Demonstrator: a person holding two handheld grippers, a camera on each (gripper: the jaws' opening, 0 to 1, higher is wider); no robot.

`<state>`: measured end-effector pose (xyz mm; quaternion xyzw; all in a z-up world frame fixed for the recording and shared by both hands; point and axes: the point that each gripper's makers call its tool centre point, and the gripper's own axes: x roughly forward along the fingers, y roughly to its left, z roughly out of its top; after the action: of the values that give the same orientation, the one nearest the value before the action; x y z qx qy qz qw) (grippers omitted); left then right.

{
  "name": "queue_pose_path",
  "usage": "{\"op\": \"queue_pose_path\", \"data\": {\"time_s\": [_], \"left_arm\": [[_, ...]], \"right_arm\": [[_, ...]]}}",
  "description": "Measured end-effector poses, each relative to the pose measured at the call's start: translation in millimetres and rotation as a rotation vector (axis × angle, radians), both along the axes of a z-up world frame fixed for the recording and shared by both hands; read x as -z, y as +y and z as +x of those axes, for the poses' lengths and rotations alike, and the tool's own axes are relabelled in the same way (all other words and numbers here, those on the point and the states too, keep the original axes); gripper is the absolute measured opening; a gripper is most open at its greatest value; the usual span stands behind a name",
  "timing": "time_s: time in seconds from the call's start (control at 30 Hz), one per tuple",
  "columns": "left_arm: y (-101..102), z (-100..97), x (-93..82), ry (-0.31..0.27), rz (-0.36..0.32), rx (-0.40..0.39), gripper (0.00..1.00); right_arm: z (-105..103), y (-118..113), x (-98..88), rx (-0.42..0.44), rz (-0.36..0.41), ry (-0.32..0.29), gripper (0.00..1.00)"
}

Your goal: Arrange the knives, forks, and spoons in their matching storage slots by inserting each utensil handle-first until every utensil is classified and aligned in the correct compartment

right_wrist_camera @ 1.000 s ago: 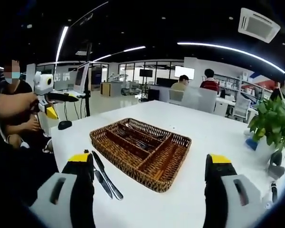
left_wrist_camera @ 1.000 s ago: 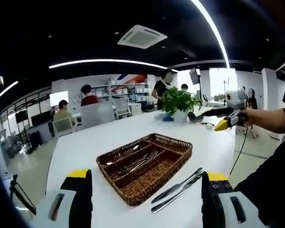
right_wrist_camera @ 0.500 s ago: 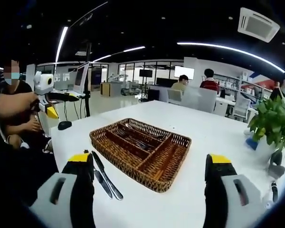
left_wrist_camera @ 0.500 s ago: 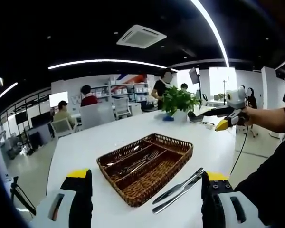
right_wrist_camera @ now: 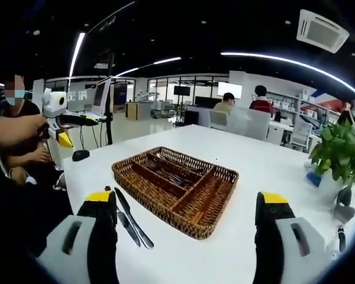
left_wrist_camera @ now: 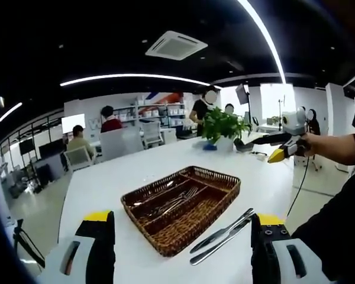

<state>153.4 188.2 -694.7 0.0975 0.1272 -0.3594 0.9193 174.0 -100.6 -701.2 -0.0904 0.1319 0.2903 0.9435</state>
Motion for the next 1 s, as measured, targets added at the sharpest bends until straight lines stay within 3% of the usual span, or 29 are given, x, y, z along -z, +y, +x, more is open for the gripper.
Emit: {"op": "queue_pose_path", "data": {"time_s": [0.4, 0.7, 0.93, 1.0], "left_arm": [[1, -0.1, 6.0, 0.011, 0.007, 0.002, 1.00], [-4, 0.0, 18.2, 0.024, 0.048, 0.012, 1.00], [-5, -0.1, 25.8, 0.029, 0.108, 0.032, 1.00], [-5, -0.3, 26.5, 0.031, 0.112, 0.040, 1.00]], "right_arm": [[0, 10, 6.3, -0.031, -0.014, 0.019, 1.00], [-1, 39, 9.4, -0.127, -0.058, 0.021, 1.00], [-14, 69, 23.4, -0.264, -0.136, 0.036, 1.00], [-15, 72, 26.6, -0.270, -0.136, 0.045, 1.00]]}}
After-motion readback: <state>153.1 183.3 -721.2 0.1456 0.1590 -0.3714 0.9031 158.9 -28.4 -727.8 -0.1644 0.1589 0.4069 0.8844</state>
